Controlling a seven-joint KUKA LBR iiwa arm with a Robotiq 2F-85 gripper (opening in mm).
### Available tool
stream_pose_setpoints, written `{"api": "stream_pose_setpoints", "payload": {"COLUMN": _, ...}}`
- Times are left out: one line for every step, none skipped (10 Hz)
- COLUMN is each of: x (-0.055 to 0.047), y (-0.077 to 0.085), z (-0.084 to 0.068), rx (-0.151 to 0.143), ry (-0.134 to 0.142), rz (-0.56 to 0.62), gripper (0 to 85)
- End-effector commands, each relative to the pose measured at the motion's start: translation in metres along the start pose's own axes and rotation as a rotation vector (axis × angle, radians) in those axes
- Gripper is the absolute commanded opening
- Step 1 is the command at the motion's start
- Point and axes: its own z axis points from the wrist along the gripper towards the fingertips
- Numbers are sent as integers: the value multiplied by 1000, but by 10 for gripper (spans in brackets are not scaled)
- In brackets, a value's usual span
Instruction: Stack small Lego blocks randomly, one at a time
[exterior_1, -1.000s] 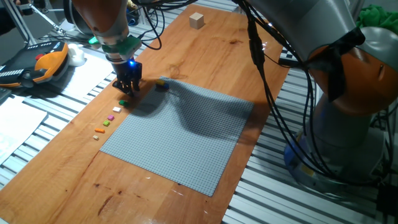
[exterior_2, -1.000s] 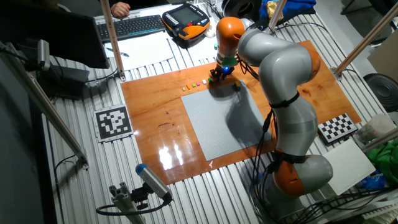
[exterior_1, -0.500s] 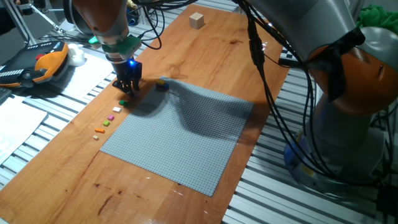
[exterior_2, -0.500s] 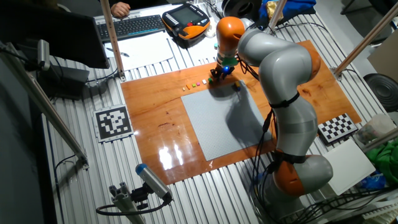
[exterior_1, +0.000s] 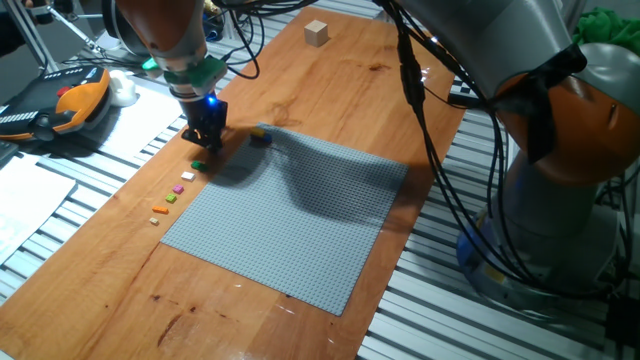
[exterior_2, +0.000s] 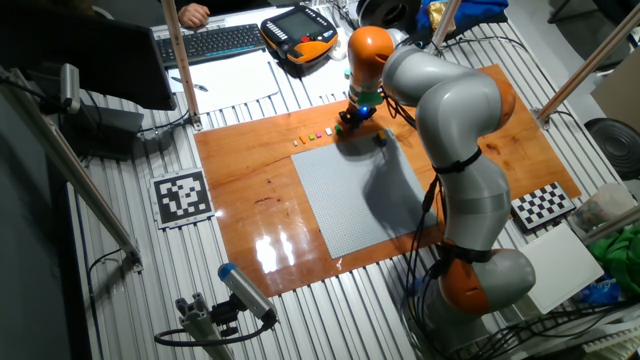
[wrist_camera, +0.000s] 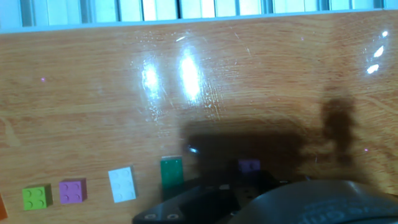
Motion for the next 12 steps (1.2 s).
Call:
{"api": "stream_pose_setpoints", "payload": {"x": 0, "y": 0, "z": 0, "rx": 0, "ry": 5, "rz": -6, "gripper": 170}}
{"api": "stream_pose_setpoints", "payload": {"x": -1, "y": 0, "z": -1, "rx": -4, "ry": 8, "rz": -12, "gripper": 0}}
{"api": "stream_pose_setpoints", "payload": {"x": -1, "y": -1, "z": -1, "rx": -11, "ry": 8, "rz": -17, "gripper": 0}}
{"api": "stream_pose_setpoints", "payload": {"x": -2, "y": -2, "z": -3, "rx": -14, "ry": 11, "rz": -26, "gripper": 0}}
{"api": "stream_pose_setpoints", "payload": {"x": -4, "y": -4, "z": -6, "rx": -21, "ry": 21, "rz": -31, "gripper": 0}}
{"api": "stream_pose_setpoints", "payload": {"x": -5, "y": -7, "z": -10, "rx": -26, "ry": 24, "rz": -36, "gripper": 0}}
{"api": "stream_pose_setpoints", "payload": {"x": -5, "y": -10, "z": -16, "rx": -23, "ry": 24, "rz": -43, "gripper": 0}}
{"api": "stream_pose_setpoints", "payload": {"x": -3, "y": -12, "z": -23, "rx": -17, "ry": 24, "rz": -46, "gripper": 0}}
{"api": "stream_pose_setpoints", "payload": {"x": -1, "y": -12, "z": -27, "rx": -16, "ry": 27, "rz": -46, "gripper": 0}}
{"api": "stream_pose_setpoints", "payload": {"x": -1, "y": -11, "z": -27, "rx": -13, "ry": 30, "rz": -48, "gripper": 0}}
{"api": "stream_pose_setpoints", "payload": {"x": -3, "y": -10, "z": -23, "rx": 0, "ry": 22, "rz": -50, "gripper": 0}}
{"api": "stream_pose_setpoints", "payload": {"x": -5, "y": -10, "z": -19, "rx": 0, "ry": 14, "rz": -46, "gripper": 170}}
